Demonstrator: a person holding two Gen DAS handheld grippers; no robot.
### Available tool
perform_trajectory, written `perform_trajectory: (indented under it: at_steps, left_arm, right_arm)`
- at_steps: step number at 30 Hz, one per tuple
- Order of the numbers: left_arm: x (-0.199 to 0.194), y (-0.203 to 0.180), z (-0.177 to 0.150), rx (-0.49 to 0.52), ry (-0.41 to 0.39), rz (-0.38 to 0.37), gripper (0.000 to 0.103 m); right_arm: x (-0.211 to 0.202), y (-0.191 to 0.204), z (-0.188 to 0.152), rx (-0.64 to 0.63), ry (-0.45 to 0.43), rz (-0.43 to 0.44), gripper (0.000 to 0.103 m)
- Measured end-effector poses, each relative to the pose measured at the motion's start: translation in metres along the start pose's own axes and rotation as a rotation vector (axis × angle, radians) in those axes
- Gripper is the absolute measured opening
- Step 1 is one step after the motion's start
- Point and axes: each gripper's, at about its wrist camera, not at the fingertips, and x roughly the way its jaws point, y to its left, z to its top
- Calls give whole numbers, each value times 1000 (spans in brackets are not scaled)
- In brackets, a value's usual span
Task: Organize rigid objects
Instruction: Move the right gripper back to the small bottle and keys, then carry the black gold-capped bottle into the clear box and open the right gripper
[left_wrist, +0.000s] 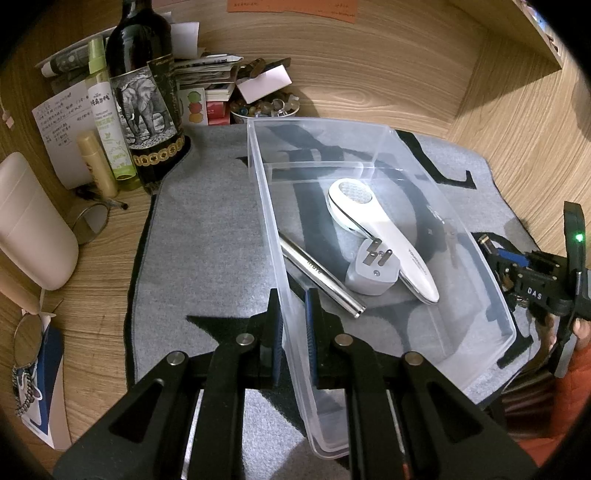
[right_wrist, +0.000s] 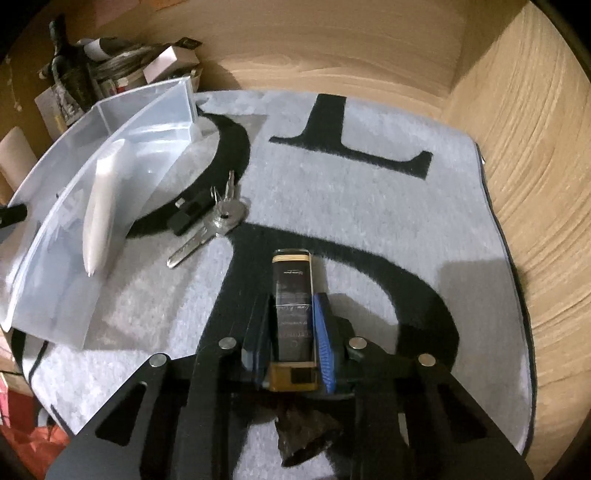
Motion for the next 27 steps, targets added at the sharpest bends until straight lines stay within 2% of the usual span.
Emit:
perform_trajectory:
  at_steps: [7,13,22,27]
  left_arm:
    - [0,0,0,-1,-1,0,11]
    - [0,0,0,1,-1,1,11]
    - [0,-1,0,2,-1,3,11]
    - [0,-1,0,2,-1,3,11]
  right_arm:
    - [-9,5,18,7,-66,11,22]
    - [-34,16,36,-13,-154,29,22]
    - [-69,46,64,-75,-286,79,22]
    - [-79,64,74,-119,-330,118,22]
